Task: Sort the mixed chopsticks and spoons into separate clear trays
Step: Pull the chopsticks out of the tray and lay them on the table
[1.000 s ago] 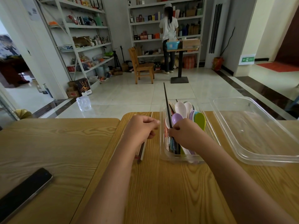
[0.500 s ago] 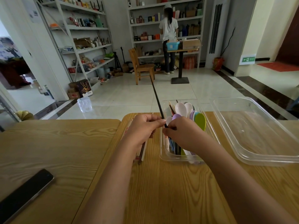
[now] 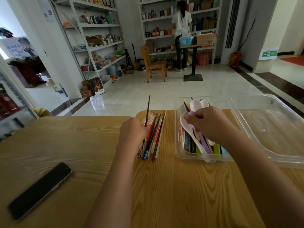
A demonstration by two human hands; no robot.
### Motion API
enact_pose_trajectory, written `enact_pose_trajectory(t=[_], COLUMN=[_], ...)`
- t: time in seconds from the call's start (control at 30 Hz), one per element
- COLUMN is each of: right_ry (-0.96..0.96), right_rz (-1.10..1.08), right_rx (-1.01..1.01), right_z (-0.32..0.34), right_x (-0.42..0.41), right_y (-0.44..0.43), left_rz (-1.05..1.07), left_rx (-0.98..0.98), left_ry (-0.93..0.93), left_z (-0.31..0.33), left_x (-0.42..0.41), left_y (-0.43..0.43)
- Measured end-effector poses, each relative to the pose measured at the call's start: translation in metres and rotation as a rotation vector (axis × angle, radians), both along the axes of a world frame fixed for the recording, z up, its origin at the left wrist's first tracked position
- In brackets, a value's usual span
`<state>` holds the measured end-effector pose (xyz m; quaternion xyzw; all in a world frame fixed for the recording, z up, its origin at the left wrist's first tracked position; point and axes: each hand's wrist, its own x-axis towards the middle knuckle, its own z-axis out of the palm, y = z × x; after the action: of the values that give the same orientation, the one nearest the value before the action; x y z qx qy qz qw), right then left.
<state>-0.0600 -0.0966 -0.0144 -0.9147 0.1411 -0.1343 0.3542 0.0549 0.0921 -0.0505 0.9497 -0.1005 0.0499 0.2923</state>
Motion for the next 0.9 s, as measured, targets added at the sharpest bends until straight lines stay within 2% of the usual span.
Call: enact_pose_trajectory(t=[0.2,0.5,0.6,0.7,0.8,0.9], right_ry=[0.026,0.064,0.06,0.089,0.095,0.106], right_rz=[-0.014,-0.031,-0.071,-0.113,-0.172,-0.312], right_rx=[-0.001,-0.015,0.018,0.031,0.034,0.0], right_z=[-0.004,-0.003,-0.002,0.002,-0.002,-0.009], right_x=[0.002,0.003,-0.001,-0.004,-0.002,-0.001], right_y=[-0.004,-0.014,-0.022,-0.026,-0.031,-0.043], left_rz=[0.004,0.016,-0.029,-0.088,-0.186,-0.284], left_rx=[0.142,0.104,-0.003,-0.232,-0.499,-0.581], left_ry=[0.009,-0.015,-0.041,-0.028,0.125,0.258], left_z=[-0.018,-0.022,-0.006,0.009,0.015,0.013], left_x=[0.002,0.002,-0.007,-0.019,-0.033,-0.047], left_y=[-0.008,-0.011,-0.015,-0.025,-0.043,-0.061])
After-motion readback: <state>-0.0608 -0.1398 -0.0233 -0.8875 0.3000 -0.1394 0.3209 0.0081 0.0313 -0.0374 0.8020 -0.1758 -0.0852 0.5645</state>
